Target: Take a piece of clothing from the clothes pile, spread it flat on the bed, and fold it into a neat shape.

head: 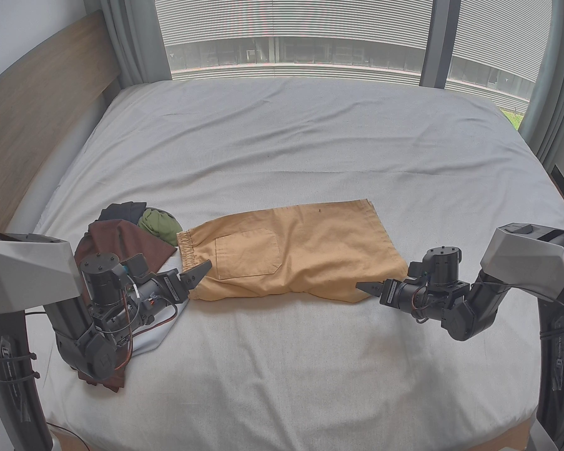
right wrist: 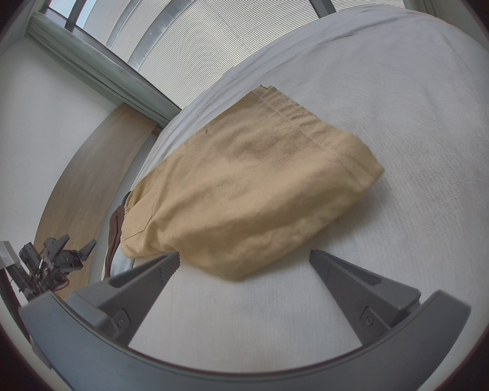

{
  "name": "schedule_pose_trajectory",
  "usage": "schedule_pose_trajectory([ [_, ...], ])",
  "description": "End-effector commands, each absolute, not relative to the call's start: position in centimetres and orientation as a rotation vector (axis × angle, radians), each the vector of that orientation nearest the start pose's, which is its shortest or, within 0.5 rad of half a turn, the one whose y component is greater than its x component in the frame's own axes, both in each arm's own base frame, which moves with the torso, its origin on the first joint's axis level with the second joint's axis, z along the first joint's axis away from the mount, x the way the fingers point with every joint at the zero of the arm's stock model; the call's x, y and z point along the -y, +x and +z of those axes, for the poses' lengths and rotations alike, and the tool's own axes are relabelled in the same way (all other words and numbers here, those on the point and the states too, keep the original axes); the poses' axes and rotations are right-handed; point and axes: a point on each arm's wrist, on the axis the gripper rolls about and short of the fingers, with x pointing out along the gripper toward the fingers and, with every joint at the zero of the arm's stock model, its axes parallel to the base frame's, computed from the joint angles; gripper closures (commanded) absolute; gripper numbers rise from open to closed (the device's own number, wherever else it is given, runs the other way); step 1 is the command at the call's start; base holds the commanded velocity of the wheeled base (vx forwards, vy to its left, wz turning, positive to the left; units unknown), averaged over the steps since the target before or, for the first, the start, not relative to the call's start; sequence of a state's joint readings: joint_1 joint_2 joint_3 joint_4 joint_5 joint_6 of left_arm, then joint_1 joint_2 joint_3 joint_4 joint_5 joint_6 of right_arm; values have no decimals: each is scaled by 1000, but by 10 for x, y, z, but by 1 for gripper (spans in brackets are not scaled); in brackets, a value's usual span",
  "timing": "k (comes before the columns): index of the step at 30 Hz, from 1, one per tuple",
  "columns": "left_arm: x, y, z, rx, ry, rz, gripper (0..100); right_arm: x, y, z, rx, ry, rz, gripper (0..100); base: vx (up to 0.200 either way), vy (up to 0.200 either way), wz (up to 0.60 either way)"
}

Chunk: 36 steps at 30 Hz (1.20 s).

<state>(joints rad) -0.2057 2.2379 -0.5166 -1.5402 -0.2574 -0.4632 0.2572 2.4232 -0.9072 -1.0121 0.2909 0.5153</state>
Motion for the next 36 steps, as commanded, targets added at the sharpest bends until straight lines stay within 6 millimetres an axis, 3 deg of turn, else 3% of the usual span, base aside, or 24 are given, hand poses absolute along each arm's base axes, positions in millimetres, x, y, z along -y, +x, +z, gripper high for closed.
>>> schedule_pose_trajectory([
  [1,72,327,30,-294,-459,-405,0,-114,399,-30,-634,499,391,0,0,0,0],
  [11,70,329,28,-296,-463,-398,0,-146,410,-43,-652,499,416,0,0,0,0],
  [18,70,331,29,-290,-467,-402,0,-166,421,-33,-612,573,427,0,0,0,0],
  [36,70,331,29,-289,-468,-402,0,-178,434,-44,-564,569,379,0,0,0,0],
])
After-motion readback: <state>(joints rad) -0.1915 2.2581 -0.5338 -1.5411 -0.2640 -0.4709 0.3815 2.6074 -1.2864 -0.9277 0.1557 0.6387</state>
